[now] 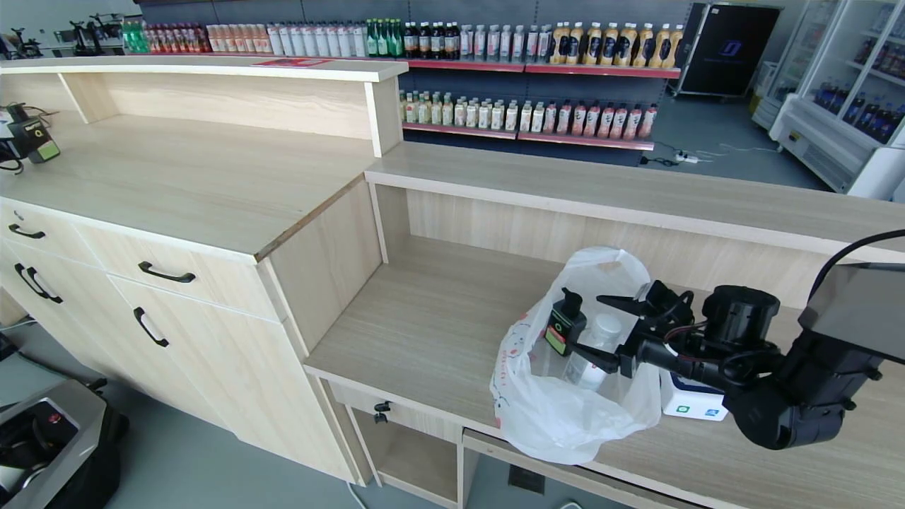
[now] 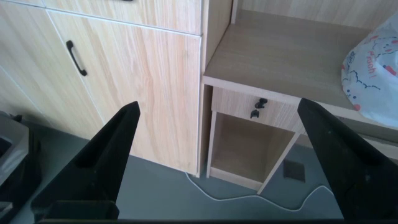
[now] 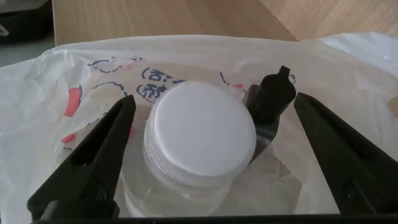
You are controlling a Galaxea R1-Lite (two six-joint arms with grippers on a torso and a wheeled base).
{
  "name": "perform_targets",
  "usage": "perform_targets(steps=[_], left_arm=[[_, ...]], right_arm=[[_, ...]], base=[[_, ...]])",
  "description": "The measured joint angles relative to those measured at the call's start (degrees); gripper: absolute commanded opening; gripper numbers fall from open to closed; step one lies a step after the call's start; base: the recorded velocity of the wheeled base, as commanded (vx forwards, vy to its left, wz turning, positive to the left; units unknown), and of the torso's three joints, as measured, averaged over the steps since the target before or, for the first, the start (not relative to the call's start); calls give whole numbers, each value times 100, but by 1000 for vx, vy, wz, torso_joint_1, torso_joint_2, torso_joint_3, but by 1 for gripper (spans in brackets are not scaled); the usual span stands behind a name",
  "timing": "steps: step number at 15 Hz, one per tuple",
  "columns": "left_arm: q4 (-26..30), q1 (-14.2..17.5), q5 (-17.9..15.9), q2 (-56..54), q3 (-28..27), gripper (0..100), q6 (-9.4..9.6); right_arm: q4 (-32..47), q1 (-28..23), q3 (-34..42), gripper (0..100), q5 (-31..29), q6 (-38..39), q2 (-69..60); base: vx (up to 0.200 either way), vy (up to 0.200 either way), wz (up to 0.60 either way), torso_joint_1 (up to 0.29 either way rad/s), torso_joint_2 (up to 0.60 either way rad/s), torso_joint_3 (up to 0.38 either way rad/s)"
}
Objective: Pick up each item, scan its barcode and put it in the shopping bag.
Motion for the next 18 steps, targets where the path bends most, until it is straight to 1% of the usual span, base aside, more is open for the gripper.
perform_targets(steps=[2, 6, 12, 14, 16, 17, 18], left_arm=[[2, 0, 0, 0, 0, 100, 0], [0, 0, 0, 0, 0, 100, 2], [0, 0, 0, 0, 0, 100, 0], [0, 0, 2, 0, 0, 100, 0], [0, 0, 0, 0, 0, 100, 0], [0, 0, 0, 0, 0, 100, 2], [2, 0, 0, 0, 0, 100, 0]], right_arm=[[22, 11, 26, 100, 61, 61, -110], [46, 83, 28, 100, 105, 422, -491], [293, 127, 119, 100, 107, 505, -1521], [396, 39, 216, 100, 105, 492, -2031], [479, -226, 444, 100, 96, 450, -2566], [558, -388, 530, 100, 20, 384, -2771], [616, -499, 574, 100, -178, 236, -2925]], base=[[0, 0, 0, 0, 0, 0], [0, 0, 0, 0, 0, 0], [0, 0, 0, 0, 0, 0], [0, 0, 0, 0, 0, 0], [0, 0, 0, 0, 0, 0], [0, 0, 0, 0, 0, 0], [0, 0, 0, 0, 0, 0]])
